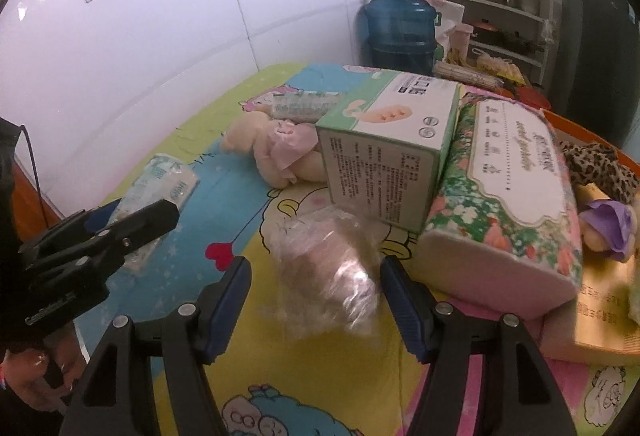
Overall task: Organize soft objects
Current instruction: 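Grasp the white 'Flower' tissue pack with left gripper while right gripper grasps clear plastic bag, then carry the tissue pack and clear bag over the gold box with both grippers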
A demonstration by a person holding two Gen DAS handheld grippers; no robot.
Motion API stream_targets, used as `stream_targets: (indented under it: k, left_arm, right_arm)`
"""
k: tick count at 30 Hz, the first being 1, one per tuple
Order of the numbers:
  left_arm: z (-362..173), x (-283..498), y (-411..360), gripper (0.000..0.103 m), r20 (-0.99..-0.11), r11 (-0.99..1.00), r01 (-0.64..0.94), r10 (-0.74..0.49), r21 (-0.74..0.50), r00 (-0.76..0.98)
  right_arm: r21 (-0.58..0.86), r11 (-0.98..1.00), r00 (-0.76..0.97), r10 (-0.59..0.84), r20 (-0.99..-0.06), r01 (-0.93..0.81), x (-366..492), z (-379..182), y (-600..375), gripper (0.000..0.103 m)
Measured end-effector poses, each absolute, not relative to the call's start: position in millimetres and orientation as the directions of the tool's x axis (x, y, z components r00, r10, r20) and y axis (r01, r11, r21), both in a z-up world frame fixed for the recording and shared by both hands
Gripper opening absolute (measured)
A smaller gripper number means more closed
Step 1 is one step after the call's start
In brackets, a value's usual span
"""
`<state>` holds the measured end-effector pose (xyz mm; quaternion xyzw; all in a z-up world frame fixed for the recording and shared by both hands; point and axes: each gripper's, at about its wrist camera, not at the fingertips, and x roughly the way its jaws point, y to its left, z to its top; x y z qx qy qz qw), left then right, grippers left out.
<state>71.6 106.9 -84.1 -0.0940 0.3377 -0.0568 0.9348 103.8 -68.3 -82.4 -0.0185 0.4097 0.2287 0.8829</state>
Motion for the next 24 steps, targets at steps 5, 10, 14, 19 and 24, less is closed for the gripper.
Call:
stream_targets:
  k: [5,10,14,19,24]
  left_arm:
    - [-86.7,72.4,113.5,0.052,-0.623,0.974,0.036,-0.172,-0.226,0.763]
    - [-86.8,73.9,116.1,0.052,-0.623,0.973,0.034,-0.172,-0.227,0.763]
    - [-86.2,73.5,116.8,0.052,-0.619,0.973,0.039,-0.175,-0.227,0.766]
    - [-79.0,69.2,112.6,0.052,-0.604,0.974,0.056,-0.181,-0.22,0.776]
    - [-69.6,64.0,107.0,0.052,-0.586,0.974,0.072,-0.189,-0.216,0.788]
  right_arm:
    - [0.123,0.9,0.561,0.362,-0.744,-0.417,105.7,-86.7,-59.9,0.067]
    - [0.135,0.91,0.56,0.353,-0.749,-0.392,107.5,-88.5,-60.5,0.058]
    - [0.145,0.909,0.563,0.36,-0.744,-0.39,104.0,-86.9,-62.7,0.057]
    - [0.165,0.901,0.577,0.388,-0.719,-0.4,95.3,-77.4,-66.6,0.056]
    - [0.185,0.896,0.596,0.411,-0.689,-0.404,85.3,-64.9,-74.5,0.056]
